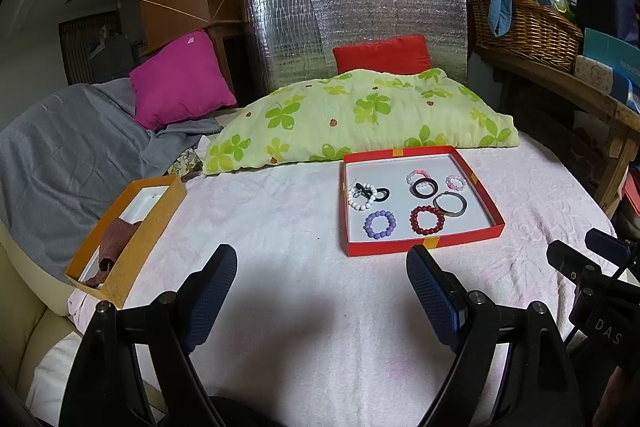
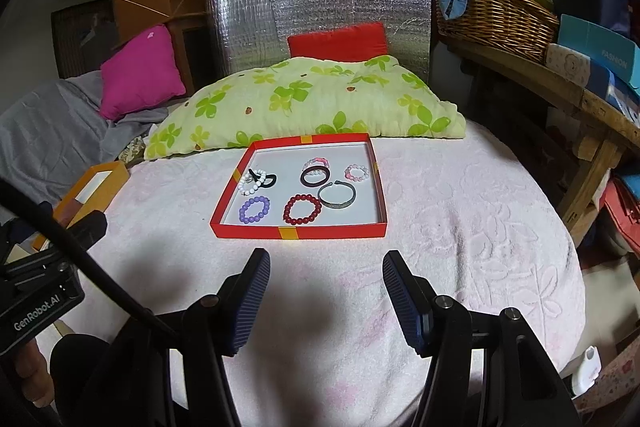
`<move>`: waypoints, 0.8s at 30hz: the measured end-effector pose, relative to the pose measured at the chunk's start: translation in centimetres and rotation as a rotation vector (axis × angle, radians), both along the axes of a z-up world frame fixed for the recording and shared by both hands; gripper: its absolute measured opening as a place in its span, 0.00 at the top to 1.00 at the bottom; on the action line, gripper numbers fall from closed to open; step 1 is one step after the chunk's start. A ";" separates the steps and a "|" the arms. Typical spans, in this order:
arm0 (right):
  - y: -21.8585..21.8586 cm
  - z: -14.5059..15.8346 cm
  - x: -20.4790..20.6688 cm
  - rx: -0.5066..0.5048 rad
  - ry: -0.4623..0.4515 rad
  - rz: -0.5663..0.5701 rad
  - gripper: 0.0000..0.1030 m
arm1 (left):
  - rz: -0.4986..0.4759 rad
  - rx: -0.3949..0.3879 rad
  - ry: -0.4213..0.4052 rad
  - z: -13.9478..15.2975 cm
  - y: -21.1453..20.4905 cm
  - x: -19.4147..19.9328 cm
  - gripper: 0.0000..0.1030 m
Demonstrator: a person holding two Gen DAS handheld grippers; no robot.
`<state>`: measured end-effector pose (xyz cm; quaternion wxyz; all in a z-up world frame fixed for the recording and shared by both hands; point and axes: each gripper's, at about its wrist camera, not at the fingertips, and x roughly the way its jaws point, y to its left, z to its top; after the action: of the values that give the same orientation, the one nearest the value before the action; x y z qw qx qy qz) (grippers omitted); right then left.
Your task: Organize jewelry
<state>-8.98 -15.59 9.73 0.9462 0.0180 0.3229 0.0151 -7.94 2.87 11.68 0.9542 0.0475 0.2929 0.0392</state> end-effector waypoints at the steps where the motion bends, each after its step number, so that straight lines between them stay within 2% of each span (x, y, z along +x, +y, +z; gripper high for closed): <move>1: 0.0 0.0 0.0 0.000 0.000 0.000 0.39 | 0.000 0.001 0.000 0.0 0.0 0.0 0.15; 24: 0.4 0.3 0.3 -0.012 -0.004 -0.001 0.39 | 0.005 -0.006 -0.001 -0.1 0.4 0.0 0.15</move>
<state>-8.64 -15.23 9.98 0.9470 0.0123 0.3209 0.0125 -7.96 3.30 11.62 0.9543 0.0441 0.2927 0.0406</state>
